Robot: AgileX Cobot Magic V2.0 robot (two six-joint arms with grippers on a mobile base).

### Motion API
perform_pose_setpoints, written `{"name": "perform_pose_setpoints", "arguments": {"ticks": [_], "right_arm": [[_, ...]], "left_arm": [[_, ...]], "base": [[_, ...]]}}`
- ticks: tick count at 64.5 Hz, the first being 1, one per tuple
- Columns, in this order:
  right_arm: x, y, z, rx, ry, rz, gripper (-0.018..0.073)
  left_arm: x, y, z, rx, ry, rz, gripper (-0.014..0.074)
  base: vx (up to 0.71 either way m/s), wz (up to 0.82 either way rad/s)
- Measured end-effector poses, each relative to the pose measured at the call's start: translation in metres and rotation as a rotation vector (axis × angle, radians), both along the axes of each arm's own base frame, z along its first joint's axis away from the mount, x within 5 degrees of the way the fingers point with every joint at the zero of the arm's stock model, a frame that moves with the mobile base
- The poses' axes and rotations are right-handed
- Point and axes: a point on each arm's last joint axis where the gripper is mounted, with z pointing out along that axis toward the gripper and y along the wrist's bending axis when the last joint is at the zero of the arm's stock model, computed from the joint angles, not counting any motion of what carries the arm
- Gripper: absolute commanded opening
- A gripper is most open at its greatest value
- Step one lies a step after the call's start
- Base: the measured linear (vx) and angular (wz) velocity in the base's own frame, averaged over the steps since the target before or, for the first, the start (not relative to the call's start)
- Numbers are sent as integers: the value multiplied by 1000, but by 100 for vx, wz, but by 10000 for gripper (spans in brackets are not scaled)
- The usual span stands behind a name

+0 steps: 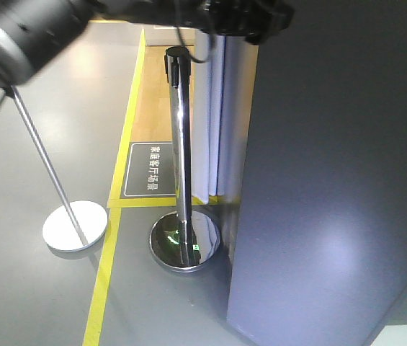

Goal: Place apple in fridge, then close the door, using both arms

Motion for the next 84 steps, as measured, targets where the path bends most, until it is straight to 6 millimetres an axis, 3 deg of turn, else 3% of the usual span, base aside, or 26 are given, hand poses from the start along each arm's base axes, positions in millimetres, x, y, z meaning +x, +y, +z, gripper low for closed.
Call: {"name": "perform_pose_setpoints", "arguments": {"ticks": [31,41,51,71,84], "right_arm": [[0,0,0,0,-1,0,508],[0,0,0,0,-1,0,508],[0,0,0,0,-1,0,508],[0,0,0,0,-1,0,508],[0,0,0,0,-1,0,508]], "left_arm": [[-32,110,57,140,64,121,591],[-53,138,59,175,89,178,591],[-92,157,44,179,96,245,591],[-203,198,-14,122,85,342,591],[-252,213,-48,110,82,347,591]], "base": [[0,0],[0,0],[0,0],[0,0],[0,0]]}}
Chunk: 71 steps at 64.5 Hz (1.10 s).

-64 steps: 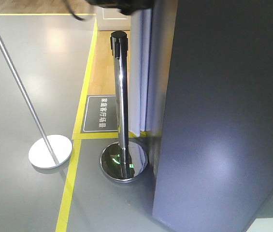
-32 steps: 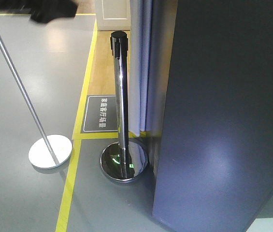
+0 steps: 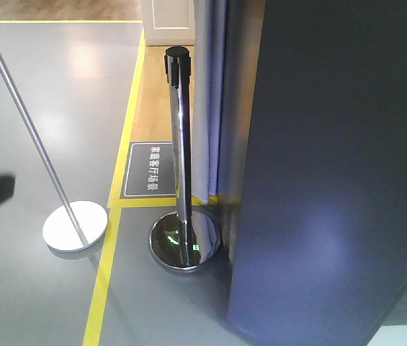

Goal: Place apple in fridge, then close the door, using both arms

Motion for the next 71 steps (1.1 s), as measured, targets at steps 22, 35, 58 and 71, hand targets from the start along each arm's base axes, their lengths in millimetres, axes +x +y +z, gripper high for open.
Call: {"name": "perform_pose_setpoints", "arguments": {"ticks": [22,35,58,71], "right_arm": [[0,0,0,0,1,0,508],[0,0,0,0,1,0,508],[0,0,0,0,1,0,508],[0,0,0,10,4,-1,508]], "left_arm": [[-25,6,-11,-27,-21,-7,591],[-25,6,-12,-29,-16,-8,591],[-25,6,-12,-29,-16,-8,591],[-25,6,-12,-29,-16,-8,591]], "base": [[0,0],[0,0],[0,0],[0,0]]}}
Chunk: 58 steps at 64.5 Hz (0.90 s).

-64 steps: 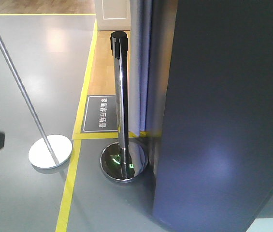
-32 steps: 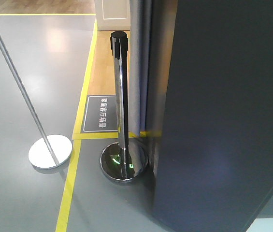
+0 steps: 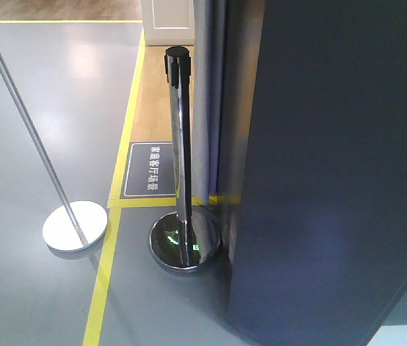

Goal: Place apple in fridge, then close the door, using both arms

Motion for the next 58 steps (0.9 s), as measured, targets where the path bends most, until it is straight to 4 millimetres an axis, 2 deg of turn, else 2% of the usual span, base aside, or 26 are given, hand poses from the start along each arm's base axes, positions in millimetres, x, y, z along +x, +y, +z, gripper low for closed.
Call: {"name": "perform_pose_setpoints", "arguments": {"ticks": [11,20,31,37,51,58], "right_arm": [[0,4,3,63,-20,19,508],[18,-3,14,75,-137,-120,508],[66,-7,16,-44,-151,-286,508],[98,-1,16,-128,-141,-289,508],[174,19,35,-223,-152,-275,508],[206,26,44,-247,-167,-288,508]], "left_arm": [[0,0,0,0,0,0,591],[0,0,0,0,0,0,591],[0,0,0,0,0,0,591],[0,0,0,0,0,0,591],[0,0,0,0,0,0,591],[0,0,0,0,0,0,591]], "base": [[0,0],[0,0],[0,0],[0,0],[0,0],[0,0]]}}
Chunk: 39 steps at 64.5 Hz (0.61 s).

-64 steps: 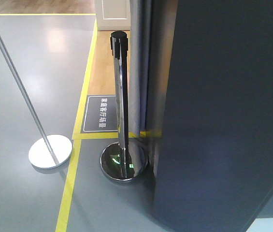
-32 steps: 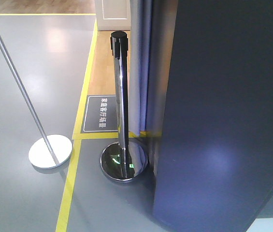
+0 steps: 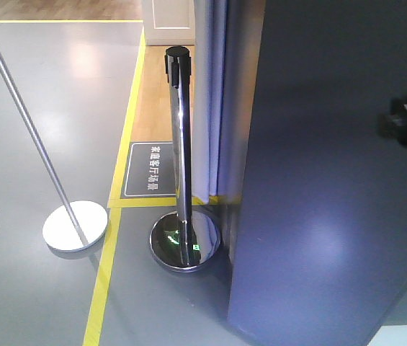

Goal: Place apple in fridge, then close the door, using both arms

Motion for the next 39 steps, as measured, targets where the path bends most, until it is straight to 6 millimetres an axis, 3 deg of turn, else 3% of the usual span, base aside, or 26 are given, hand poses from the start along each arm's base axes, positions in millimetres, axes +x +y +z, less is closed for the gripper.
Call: {"name": "perform_pose_setpoints", "arguments": {"ticks": [6,15,29,39], "right_arm": [[22,-1,1,8,2,-31,508],[46,-19,-1,70,-8,-94,508],[68,-46,-7,141,-71,-125,508],[84,-57,-23,170,-49,-141,508]], "left_arm": [[0,0,0,0,0,0,591],[0,0,0,0,0,0,591],[0,0,0,0,0,0,591],[0,0,0,0,0,0,591]], "base": [[0,0],[0,0],[0,0],[0,0]]}}
